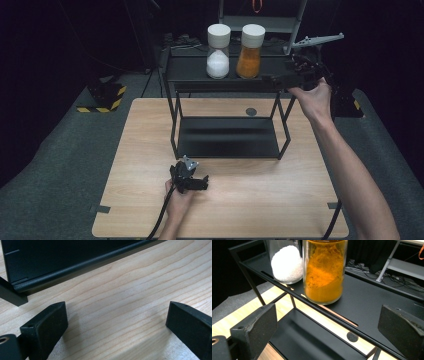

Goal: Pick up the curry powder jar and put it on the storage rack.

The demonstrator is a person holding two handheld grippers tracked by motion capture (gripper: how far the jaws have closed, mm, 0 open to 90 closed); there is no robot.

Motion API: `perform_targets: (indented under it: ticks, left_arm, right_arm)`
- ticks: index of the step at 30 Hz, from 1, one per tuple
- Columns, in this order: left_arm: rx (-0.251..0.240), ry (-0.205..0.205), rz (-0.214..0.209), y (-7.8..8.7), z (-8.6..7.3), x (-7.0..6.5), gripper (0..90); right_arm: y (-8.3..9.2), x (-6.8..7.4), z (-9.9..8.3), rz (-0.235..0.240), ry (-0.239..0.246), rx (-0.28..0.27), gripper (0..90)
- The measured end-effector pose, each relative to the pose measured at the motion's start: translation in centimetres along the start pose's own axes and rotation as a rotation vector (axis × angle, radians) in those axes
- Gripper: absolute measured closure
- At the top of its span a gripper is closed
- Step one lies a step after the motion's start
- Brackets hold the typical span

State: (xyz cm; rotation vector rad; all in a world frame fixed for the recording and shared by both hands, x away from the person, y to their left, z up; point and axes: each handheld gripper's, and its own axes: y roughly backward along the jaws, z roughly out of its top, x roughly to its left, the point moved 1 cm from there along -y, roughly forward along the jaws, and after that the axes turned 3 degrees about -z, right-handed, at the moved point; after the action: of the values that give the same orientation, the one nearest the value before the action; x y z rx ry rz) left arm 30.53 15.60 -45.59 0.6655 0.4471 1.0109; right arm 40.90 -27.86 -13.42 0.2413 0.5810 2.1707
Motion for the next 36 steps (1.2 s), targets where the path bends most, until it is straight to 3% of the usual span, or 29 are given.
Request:
perform_targets:
  ticks: [12, 36]
  left_arm:
    - [0.001, -0.001, -0.001, 0.0, 0.0, 0.0, 3.7]
    - [-0.002, 0.001, 0.001, 0.0, 0.0, 0.0, 3.8]
  right_arm:
    - [-0.1, -0.3, -1.2, 0.022, -0.006, -0.006, 2.1]
    - [-0.8, 0.3, -4.4, 0.032, 0.028, -0.008, 2.6]
